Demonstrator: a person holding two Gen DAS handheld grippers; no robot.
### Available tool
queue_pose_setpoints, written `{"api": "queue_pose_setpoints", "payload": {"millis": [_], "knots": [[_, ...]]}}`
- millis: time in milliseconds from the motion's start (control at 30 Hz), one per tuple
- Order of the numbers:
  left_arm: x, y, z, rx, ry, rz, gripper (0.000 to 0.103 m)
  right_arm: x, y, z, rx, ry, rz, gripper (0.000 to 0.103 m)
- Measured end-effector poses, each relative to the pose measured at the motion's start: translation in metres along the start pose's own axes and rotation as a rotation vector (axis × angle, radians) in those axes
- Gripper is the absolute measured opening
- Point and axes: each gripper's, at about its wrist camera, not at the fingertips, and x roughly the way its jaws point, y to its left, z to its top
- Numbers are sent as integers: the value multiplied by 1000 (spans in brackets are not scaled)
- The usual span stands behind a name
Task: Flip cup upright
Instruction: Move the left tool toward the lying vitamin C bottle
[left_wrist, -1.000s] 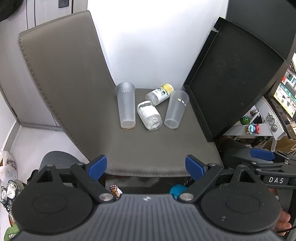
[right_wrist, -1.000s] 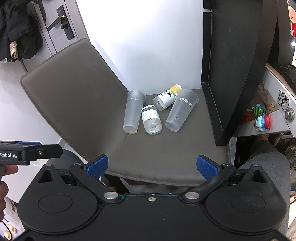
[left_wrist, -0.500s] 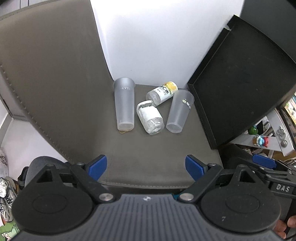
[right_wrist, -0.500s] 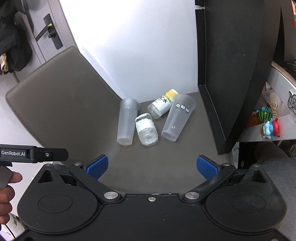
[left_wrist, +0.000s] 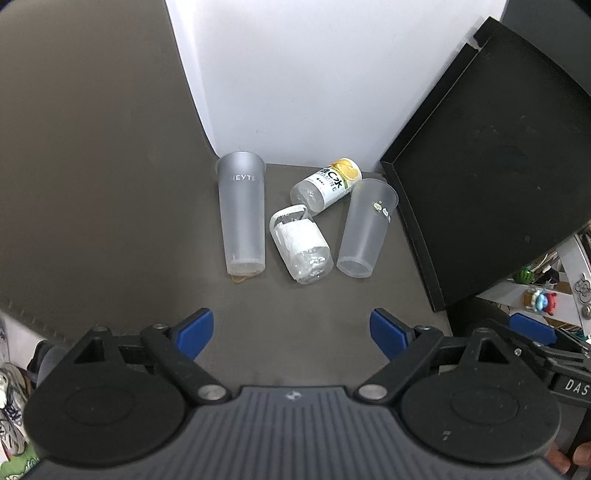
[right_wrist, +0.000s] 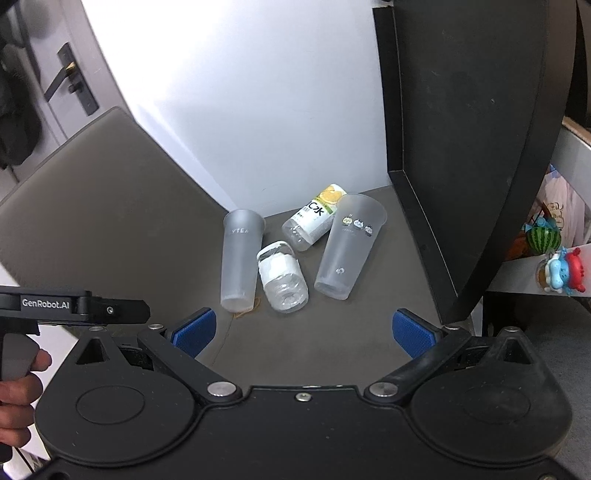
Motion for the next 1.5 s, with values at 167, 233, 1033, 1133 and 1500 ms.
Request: {"api": "queue_pose_setpoints", "payload": {"millis": [167, 233, 1033, 1133, 1500], "knots": [[18, -1, 15, 16, 17, -6, 91, 13, -2, 5, 14, 0, -14, 103], [26, -3, 20, 26, 25, -2, 90, 18, -4, 8, 23, -3, -14, 103], [136, -15, 84, 118, 120, 74, 90, 95, -50, 30, 189, -6, 1, 103], [156, -17, 92, 141, 128, 90, 90, 104, -55, 28, 219, -6, 13, 103], [200, -39, 124, 239, 141, 144, 89, 121, -64, 29, 238, -46, -48, 103]]}}
